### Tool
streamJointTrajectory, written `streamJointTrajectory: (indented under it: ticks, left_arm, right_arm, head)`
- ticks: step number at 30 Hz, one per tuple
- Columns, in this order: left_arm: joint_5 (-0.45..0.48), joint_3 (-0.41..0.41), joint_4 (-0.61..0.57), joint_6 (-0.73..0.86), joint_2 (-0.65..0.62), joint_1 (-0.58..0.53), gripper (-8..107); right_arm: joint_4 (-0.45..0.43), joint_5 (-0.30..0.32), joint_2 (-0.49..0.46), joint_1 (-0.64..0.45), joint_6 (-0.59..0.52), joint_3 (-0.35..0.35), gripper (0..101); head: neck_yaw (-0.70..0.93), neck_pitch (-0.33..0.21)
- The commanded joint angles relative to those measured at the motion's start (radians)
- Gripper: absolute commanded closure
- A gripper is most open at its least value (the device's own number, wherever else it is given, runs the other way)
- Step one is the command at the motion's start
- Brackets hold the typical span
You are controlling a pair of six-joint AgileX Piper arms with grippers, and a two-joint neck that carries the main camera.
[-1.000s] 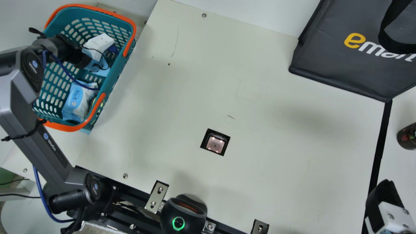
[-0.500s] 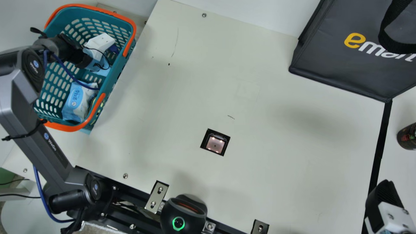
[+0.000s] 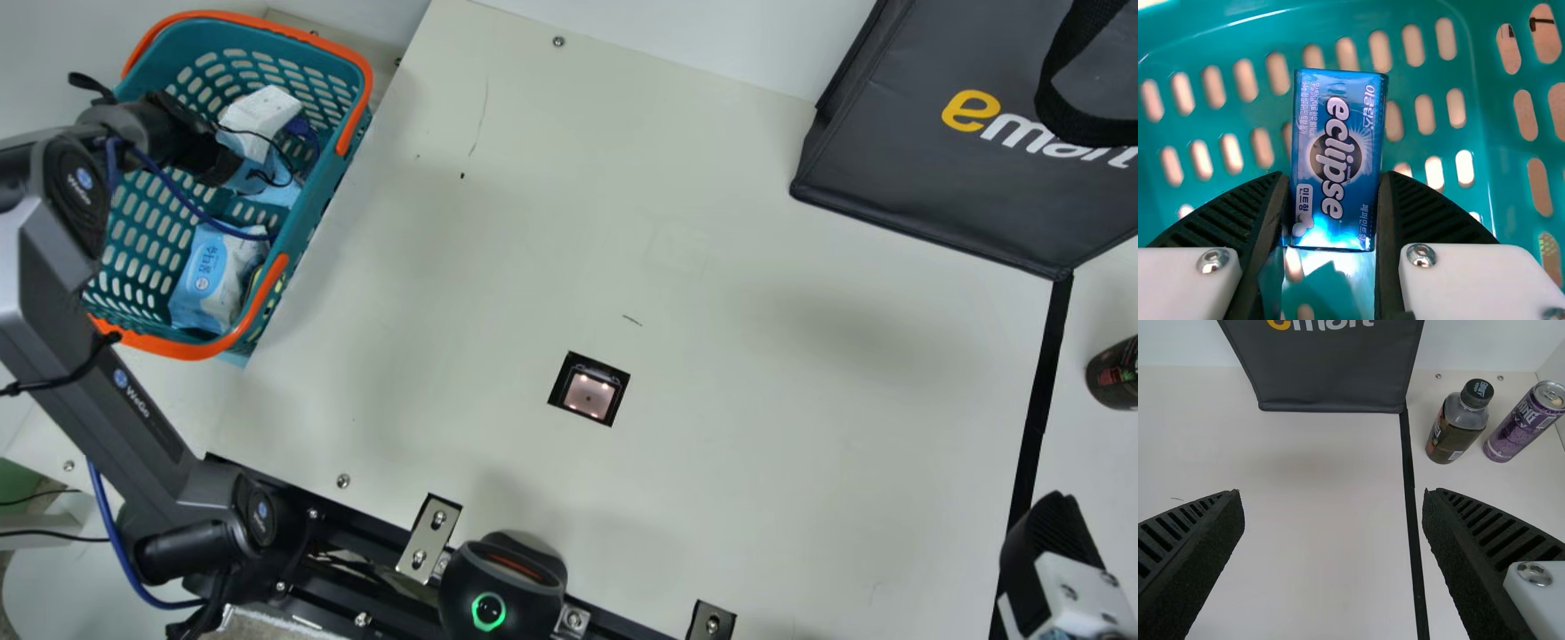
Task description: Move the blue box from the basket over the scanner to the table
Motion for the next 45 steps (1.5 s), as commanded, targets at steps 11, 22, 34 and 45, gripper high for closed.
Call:
streamJointTrajectory:
  ticks: [11, 22, 34, 45]
  left_arm:
    - [0.011, 0.101, 0.127, -0.445, -0.187, 0.025, 107]
    - [0.011, 0.205, 0.238, -0.738, -0.392, 0.02, 107]
    - [0.079, 0.231, 0.286, -0.864, -0.626, 0.006, 107]
    - [0.166, 0.24, 0.3, -0.919, -0.812, -0.05, 107]
  right_arm:
    - [0.0, 0.0, 0.0, 0.0, 0.0, 0.0, 6]
    - [0.0, -0.001, 0.0, 0.0, 0.0, 0.0, 6]
    - [0.0, -0.001, 0.0, 0.0, 0.0, 0.0, 6]
    - [0.0, -0.001, 0.0, 0.0, 0.0, 0.0, 6]
  head:
    - [0.002, -0.03]
    - [0.002, -0.03]
    - [0.002, -0.03]
    - [0.002, -0.03]
